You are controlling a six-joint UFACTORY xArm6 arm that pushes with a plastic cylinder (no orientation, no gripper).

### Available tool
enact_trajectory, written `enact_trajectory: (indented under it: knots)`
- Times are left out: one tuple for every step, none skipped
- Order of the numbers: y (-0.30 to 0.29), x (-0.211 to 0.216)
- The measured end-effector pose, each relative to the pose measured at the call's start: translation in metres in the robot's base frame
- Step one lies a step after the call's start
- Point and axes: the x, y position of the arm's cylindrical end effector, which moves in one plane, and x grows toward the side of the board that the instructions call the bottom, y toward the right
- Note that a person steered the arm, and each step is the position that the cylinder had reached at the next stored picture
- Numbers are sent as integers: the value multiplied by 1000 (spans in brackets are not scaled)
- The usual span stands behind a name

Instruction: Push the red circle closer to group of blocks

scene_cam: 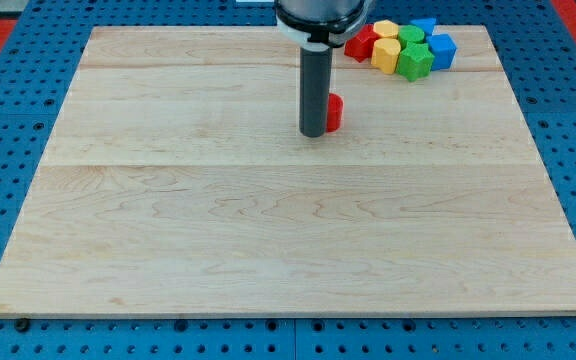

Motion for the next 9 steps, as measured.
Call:
enact_trajectory:
  knots:
    - [2,-31]
    - [18,-49]
    - [19,-37]
    - [29,-30]
    - [39,-39]
    - [58,-60]
    - [67,-70]
    - [70,-71]
    - [70,-73]
